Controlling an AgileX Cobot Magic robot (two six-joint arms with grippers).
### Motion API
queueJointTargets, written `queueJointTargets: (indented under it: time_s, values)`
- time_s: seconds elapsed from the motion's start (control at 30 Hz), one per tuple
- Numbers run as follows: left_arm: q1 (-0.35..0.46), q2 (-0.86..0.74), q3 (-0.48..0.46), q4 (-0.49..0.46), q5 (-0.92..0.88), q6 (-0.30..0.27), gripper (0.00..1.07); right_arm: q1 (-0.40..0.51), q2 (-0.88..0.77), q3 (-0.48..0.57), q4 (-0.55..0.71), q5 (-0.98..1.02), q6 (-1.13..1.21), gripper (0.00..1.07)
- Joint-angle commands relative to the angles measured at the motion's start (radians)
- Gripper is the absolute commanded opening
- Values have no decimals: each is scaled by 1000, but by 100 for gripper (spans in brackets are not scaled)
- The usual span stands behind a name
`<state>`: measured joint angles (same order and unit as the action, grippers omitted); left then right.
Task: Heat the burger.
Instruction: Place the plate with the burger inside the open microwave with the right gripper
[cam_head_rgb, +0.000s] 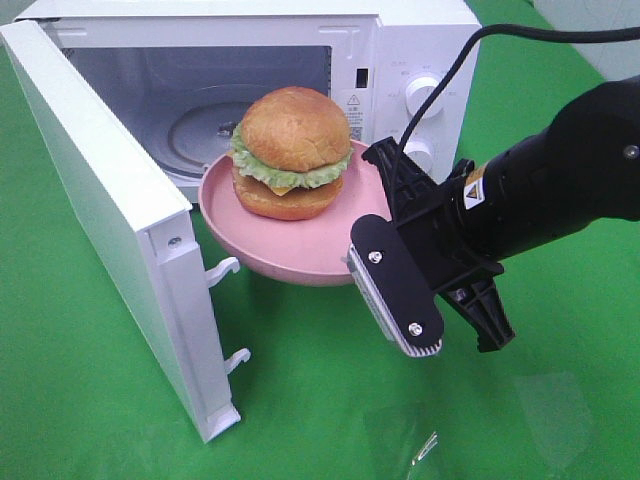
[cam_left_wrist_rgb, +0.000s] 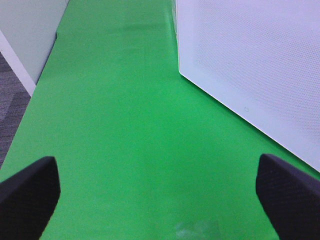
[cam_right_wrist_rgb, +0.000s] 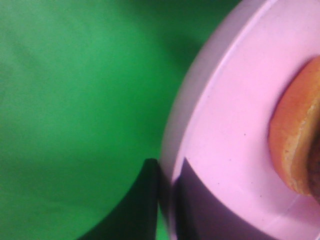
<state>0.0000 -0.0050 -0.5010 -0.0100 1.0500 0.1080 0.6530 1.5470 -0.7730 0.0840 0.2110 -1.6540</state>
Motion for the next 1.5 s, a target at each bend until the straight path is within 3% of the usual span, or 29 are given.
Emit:
queueJointTargets:
  time_s: [0.03,0.67,1.5]
  values:
    - [0,-24,3,-1,-12,-2,100,1,10,-36,-18,-68,-7,0]
    - [0,-24,3,0,-12,-2,100,36,148,-191,-207,-89,114,0]
    - [0,-24,3,0,-12,-2,100,36,324,-414,-226,-47,71,0]
